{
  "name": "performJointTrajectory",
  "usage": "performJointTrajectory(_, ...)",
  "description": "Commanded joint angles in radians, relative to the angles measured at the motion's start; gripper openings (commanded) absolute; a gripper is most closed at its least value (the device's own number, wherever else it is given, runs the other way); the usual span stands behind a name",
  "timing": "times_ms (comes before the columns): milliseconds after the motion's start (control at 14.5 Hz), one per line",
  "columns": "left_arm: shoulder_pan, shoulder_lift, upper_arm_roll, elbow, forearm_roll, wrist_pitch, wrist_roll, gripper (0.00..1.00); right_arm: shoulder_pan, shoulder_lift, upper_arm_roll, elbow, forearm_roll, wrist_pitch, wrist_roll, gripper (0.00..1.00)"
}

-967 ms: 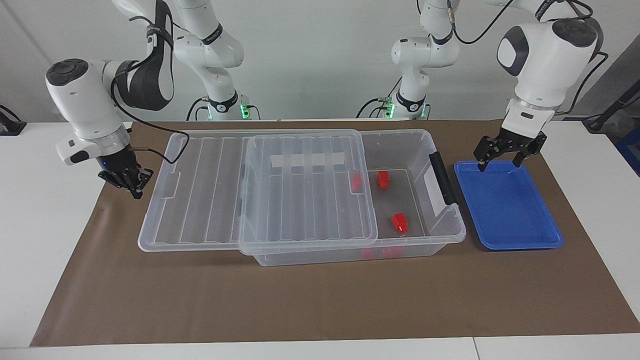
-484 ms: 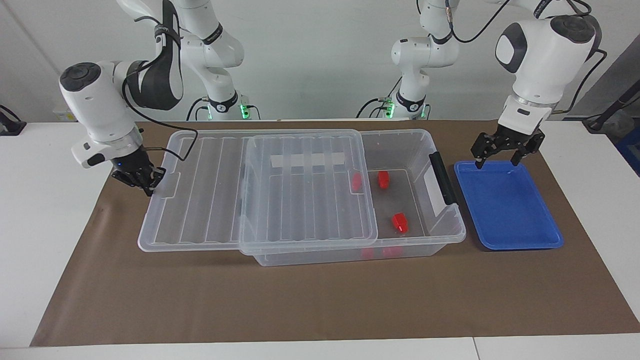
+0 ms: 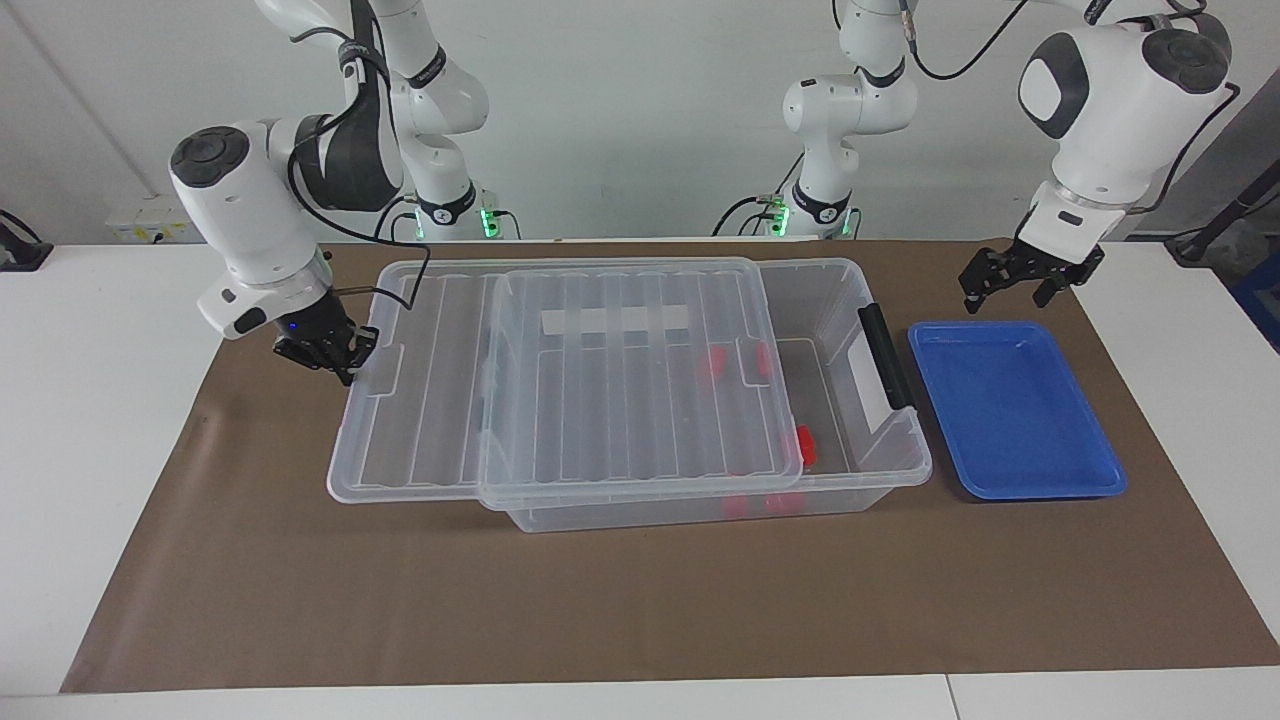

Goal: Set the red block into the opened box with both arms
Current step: 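Slide the clear lid back over the box with the right gripper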

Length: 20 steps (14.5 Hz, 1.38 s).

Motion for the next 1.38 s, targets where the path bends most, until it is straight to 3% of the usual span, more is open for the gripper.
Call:
performJointTrajectory(0, -0.038, -0.023, 0.006, -0.002, -0.028, -0.017, 0.017, 1.0, 0.049, -0.022, -0.001, -0.015, 0.02, -0.014, 0.054, 0.0)
performJointTrajectory(207, -0.072, -0.041, 0.058, -0.004, -0.03, -0.017, -0.007, 1.0, 0.098, -0.022, -0.001, -0.015, 0.02, -0.014, 0.12, 0.0)
performJointTrajectory(345, -0.069, -0.093, 0.059, -0.011, -0.028, -0.017, -0.009, 1.0, 0.132, -0.027, -0.001, -0.017, 0.02, -0.015, 0.152, 0.0)
performJointTrajectory(622, -0.098, -0.115, 0.052, -0.014, -0.03, -0.072, -0.01, 1.0, 0.187, -0.03, -0.001, -0.023, 0.021, -0.011, 0.2, 0.0)
performJointTrajectory(1313, -0.122, -0.168, 0.052, -0.022, -0.028, -0.086, -0.012, 1.0, 0.233, -0.036, 0.001, -0.04, 0.021, -0.003, 0.258, 0.0)
